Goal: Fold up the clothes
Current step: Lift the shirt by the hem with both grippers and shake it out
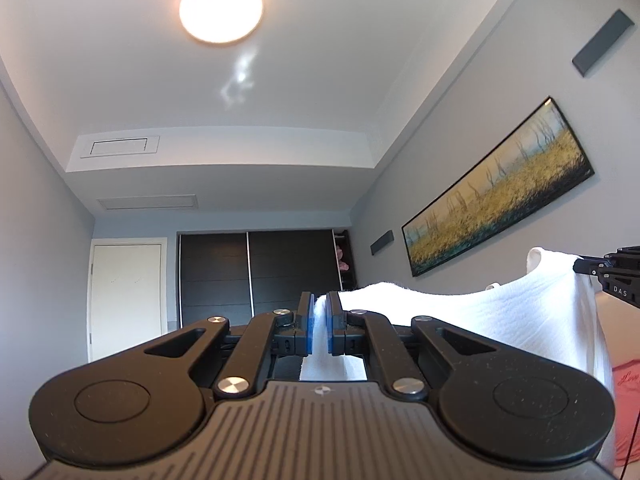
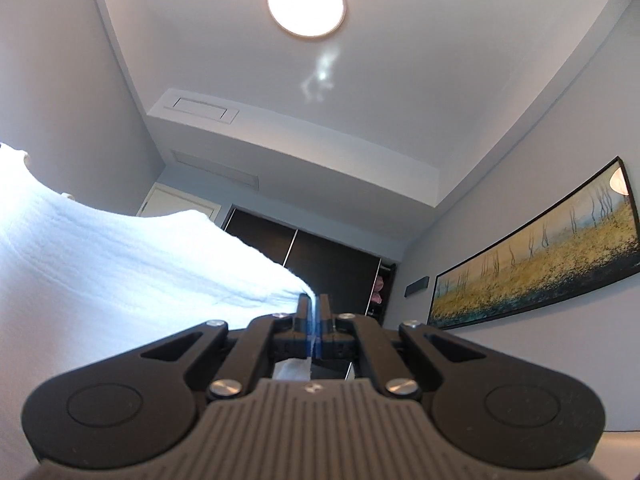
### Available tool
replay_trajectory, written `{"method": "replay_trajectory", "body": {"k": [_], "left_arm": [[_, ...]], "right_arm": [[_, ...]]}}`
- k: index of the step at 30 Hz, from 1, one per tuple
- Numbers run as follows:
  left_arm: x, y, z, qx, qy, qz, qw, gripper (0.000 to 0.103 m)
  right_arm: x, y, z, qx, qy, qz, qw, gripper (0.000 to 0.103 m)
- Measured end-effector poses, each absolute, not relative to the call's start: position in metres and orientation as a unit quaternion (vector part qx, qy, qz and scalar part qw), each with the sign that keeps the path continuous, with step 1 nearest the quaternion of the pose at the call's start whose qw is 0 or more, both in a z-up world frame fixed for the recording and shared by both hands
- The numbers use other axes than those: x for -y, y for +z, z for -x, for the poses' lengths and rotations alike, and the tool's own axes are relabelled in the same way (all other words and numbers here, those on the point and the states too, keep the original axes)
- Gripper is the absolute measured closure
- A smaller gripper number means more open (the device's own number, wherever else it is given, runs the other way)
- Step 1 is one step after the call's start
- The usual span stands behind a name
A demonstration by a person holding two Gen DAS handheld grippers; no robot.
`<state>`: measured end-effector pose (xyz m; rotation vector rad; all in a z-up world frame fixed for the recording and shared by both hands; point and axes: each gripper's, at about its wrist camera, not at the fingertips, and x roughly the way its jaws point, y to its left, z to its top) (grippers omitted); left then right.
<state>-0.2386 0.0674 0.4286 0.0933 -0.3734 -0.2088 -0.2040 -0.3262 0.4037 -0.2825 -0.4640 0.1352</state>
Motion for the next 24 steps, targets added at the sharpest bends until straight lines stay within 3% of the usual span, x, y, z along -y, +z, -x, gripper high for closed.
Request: {"method": "replay_trajectory", "body": {"k": [7,11,24], "left_arm": [[-0.072,0.449,0.266,0.234,-0.105,-0.039,0.966,0.099],[-0.072,0.449,0.256,0.225,-0.098,-0.048,0.968,0.099],[-0.077,0.382,0.091,0.039,-0.067,-0.076,0.994,0.099]], "right_arm": [[0.328,0.423,0.232,0.31,0.057,0.118,0.941,0.101],[0.324,0.43,0.231,0.315,0.067,0.117,0.939,0.101],[0.284,0.366,0.091,0.142,0.095,0.128,0.977,0.101]]}}
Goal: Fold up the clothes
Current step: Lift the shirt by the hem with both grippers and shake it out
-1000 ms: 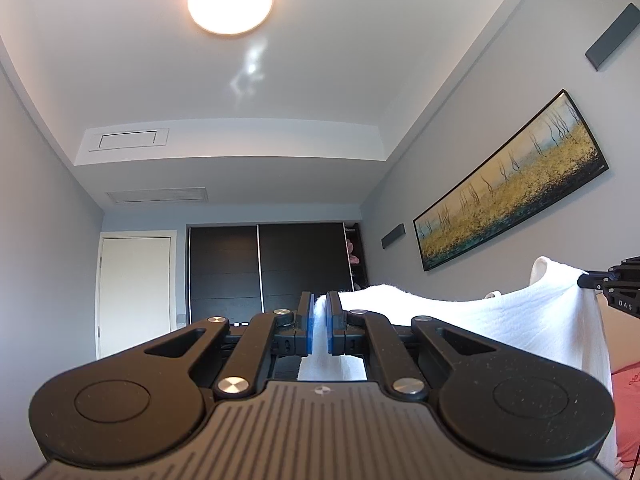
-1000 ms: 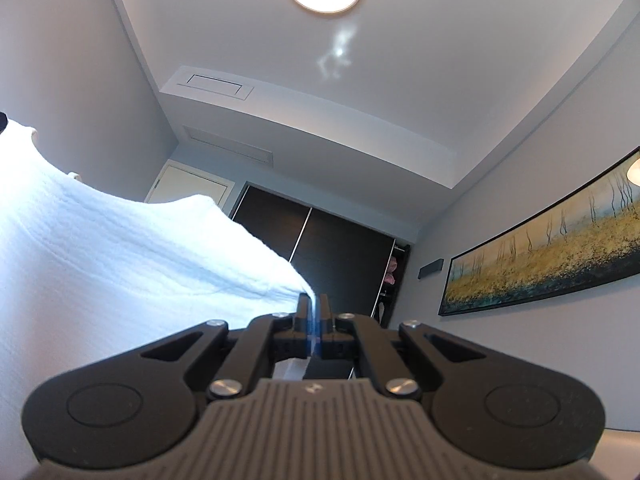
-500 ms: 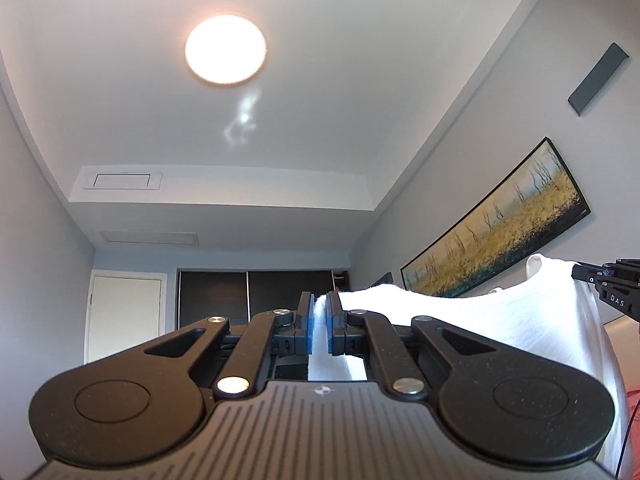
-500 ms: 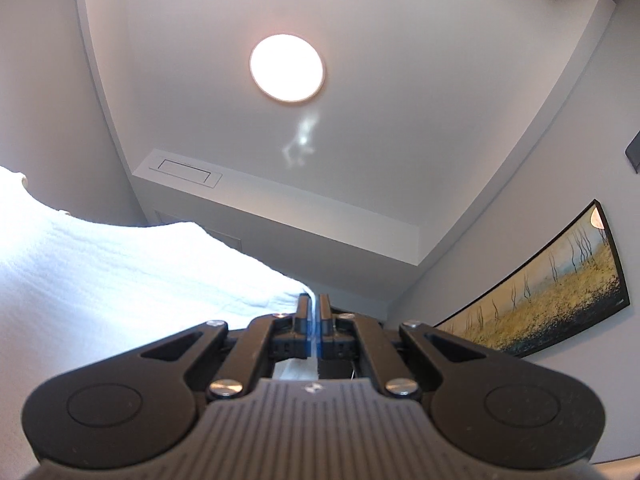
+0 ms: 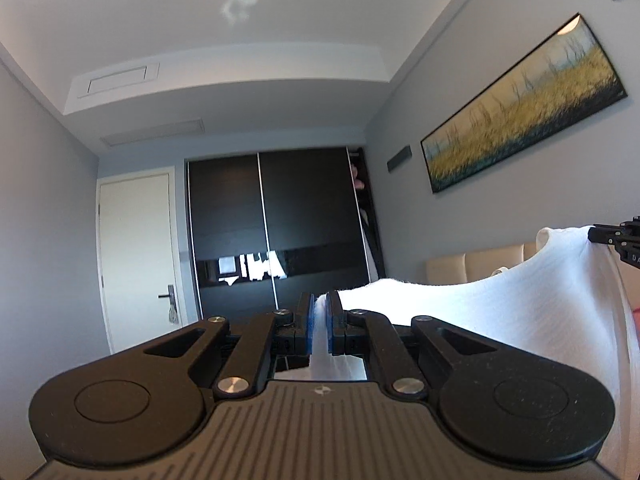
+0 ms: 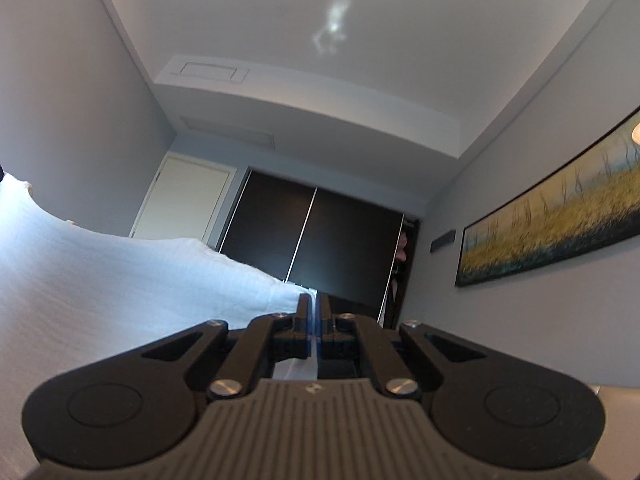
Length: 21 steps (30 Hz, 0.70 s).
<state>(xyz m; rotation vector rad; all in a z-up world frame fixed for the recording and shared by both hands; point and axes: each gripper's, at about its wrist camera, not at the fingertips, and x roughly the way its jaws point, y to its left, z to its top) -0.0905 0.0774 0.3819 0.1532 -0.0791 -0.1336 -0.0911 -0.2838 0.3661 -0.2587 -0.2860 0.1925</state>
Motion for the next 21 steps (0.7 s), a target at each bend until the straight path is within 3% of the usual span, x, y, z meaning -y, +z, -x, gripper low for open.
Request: {"method": "replay_trajectory", "body": {"k": [12,21], "left_arm": [[-0.071,0.265,-0.094,-0.125,-0.05,-0.103,0.986,0.099],[-0.073,0.144,-0.219,-0.249,-0.042,-0.136,0.958,0.099]], "right_arm": [[0.237,0.276,-0.083,-0.048,0.104,0.167,0.979,0.101],[0.194,0.165,-0.225,-0.183,0.111,0.227,0.95,0.101]]}}
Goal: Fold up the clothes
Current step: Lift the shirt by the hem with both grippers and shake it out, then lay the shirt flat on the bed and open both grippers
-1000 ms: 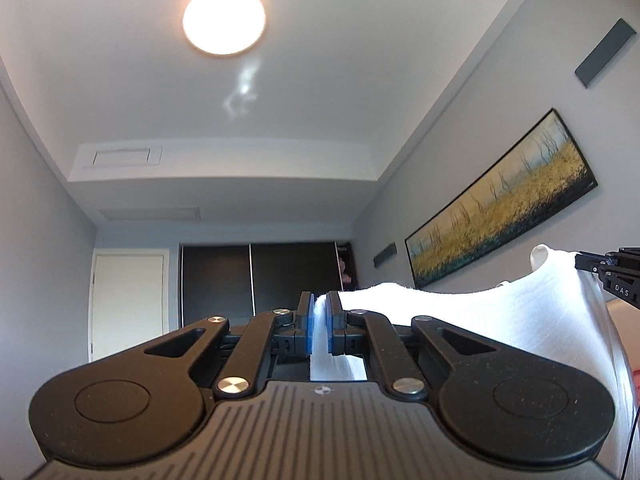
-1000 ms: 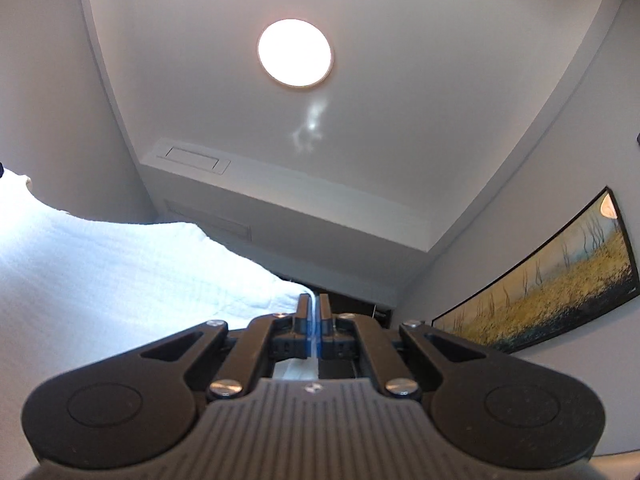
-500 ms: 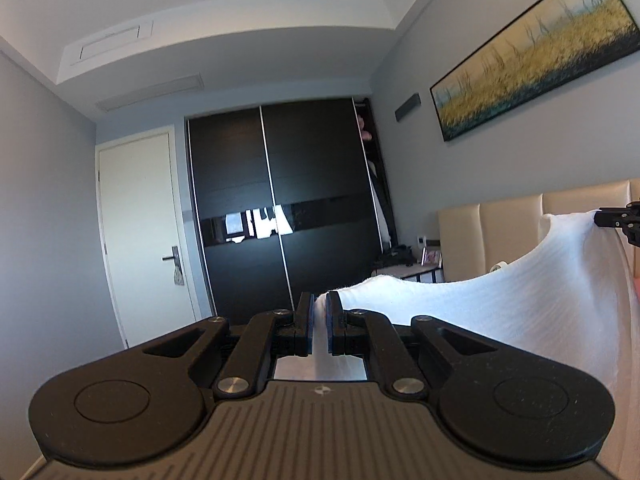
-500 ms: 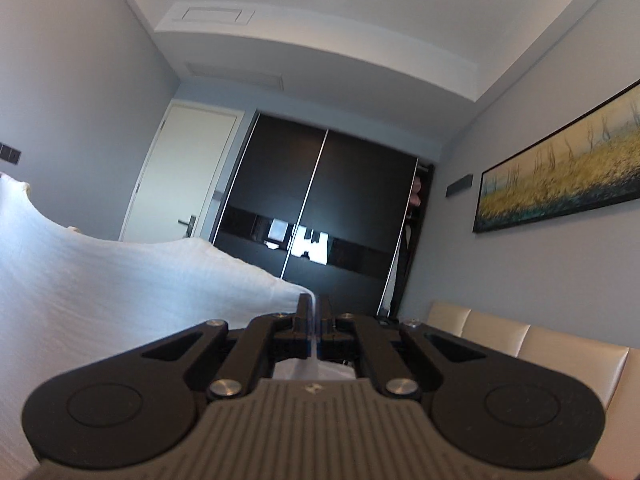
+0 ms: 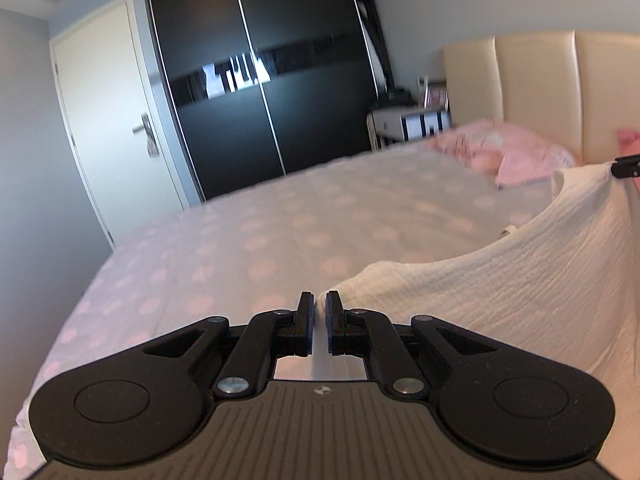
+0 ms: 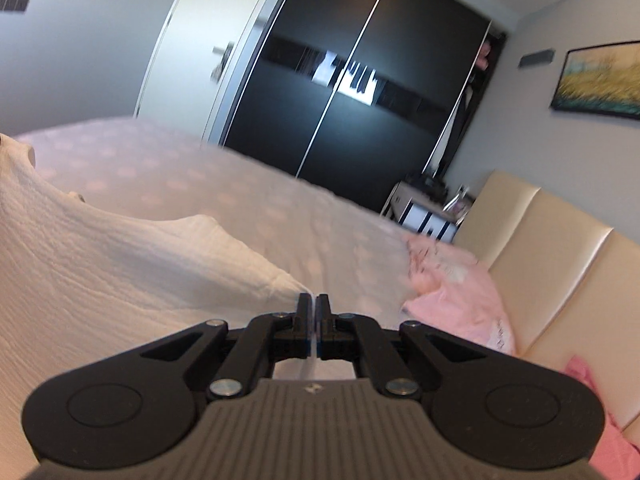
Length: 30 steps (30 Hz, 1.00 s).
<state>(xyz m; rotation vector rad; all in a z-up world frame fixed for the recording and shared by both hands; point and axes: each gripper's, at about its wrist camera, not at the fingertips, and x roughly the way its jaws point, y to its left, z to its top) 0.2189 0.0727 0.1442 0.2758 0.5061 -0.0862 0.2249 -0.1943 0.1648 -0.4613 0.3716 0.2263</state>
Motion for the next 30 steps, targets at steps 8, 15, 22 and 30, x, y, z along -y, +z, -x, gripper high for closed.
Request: {"method": "replay_trajectory", "body": {"k": [8,15,22,30], "left_arm": [[-0.079,0.04,-0.304,-0.344,-0.031,-0.141,0.928,0.099],[-0.084,-0.019,-0.345,-0.393,-0.03,-0.134,0.909,0.098],[-0.088,-0.041,-0.352,-0.421,-0.029,-0.112,0.9,0.087],[-0.106,0.004,-0.29,-0.412,-0.032,-0.091,0.906,0.058]], "right_arm": [[0.173,0.039,-0.335,-0.281,0.104,0.213,0.93,0.101],[0.155,-0.036,-0.39,-0.336,0.105,0.223,0.909,0.101],[0.16,-0.06,-0.408,-0.381,0.106,0.217,0.893,0.094],[0.188,-0.023,-0.367,-0.372,0.113,0.185,0.902,0.063]]}}
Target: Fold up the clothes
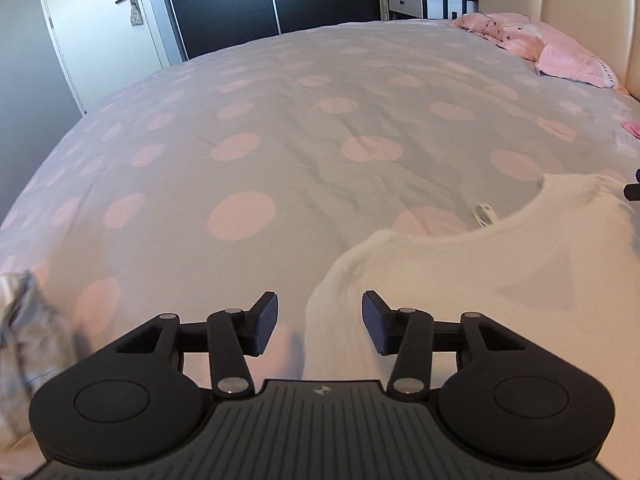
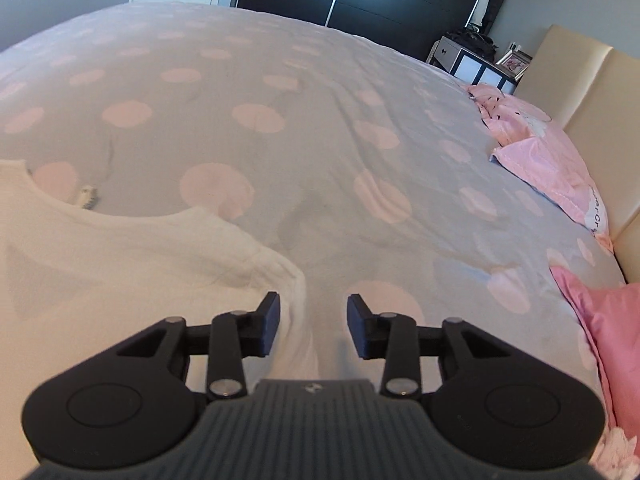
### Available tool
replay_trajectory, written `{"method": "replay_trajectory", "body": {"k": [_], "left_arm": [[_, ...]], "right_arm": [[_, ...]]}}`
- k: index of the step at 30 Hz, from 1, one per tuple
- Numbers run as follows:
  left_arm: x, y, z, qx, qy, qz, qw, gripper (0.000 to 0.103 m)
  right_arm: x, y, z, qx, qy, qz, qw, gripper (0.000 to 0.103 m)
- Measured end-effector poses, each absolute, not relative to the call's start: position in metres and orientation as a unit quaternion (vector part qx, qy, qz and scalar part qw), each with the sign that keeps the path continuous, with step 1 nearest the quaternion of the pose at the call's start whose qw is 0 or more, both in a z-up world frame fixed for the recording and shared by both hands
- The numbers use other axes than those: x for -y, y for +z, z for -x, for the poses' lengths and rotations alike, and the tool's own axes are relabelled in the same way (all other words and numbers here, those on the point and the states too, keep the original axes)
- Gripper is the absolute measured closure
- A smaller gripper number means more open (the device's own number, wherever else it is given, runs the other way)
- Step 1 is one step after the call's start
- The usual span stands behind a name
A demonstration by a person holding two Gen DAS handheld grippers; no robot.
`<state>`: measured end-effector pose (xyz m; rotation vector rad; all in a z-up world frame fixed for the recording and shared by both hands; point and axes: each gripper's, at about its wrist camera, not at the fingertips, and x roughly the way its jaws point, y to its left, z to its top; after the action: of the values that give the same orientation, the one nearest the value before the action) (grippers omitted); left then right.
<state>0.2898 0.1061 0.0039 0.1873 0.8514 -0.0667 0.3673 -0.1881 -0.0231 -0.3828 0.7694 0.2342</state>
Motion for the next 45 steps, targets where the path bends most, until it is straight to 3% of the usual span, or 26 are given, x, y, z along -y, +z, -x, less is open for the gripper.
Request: {"method": "replay_trajectory", "body": {"k": [9,12,15,17,23,25,26,28,29,45], "left_arm": [[-0.099,0.04,-0.168,-0.434,-0.057,-0.069,0.896,0.058],[-0.094,0.041,-0.126,-0.451,-0.068,-0.058,0.888,0.057],[-0.092,0.031,-0.09,-0.472,-0.07,-0.043,0.878,0.054],[-0.089,0.023,-0.067,-0.483,-0.07,-0.034,0.872,0.054],[-0.074,-0.005,-0.026,-0.513,-0.078,-0.018,0.855,0.054],[-0.071,-0.011,-0.018,-0.518,-0.078,-0.013,0.852,0.054],[-0.071,-0.013,-0.016,-0.518,-0.074,-0.011,0.852,0.054],[-0.069,-0.013,-0.013,-0.517,-0.07,-0.008,0.853,0.054],[-0.068,-0.012,-0.013,-0.517,-0.07,-0.007,0.853,0.054],[-0.059,-0.013,-0.012,-0.521,-0.065,-0.003,0.851,0.05]], "right_arm": [[0.219,0.017,-0.25,-0.398,0.164,0.138,0.892,0.062],[0.229,0.019,-0.199,-0.411,0.179,0.125,0.885,0.056],[0.235,0.016,-0.148,-0.425,0.194,0.115,0.876,0.052],[0.236,0.009,-0.119,-0.434,0.199,0.11,0.872,0.044],[0.234,-0.021,-0.051,-0.458,0.176,0.106,0.865,0.042],[0.235,-0.03,-0.038,-0.458,0.166,0.118,0.865,0.049],[0.237,-0.033,-0.035,-0.458,0.164,0.123,0.865,0.066],[0.244,-0.032,-0.036,-0.463,0.163,0.121,0.863,0.088],[0.249,-0.029,-0.037,-0.463,0.161,0.117,0.864,0.093],[0.403,0.079,-0.12,-0.42,0.005,0.114,0.9,0.096]]}}
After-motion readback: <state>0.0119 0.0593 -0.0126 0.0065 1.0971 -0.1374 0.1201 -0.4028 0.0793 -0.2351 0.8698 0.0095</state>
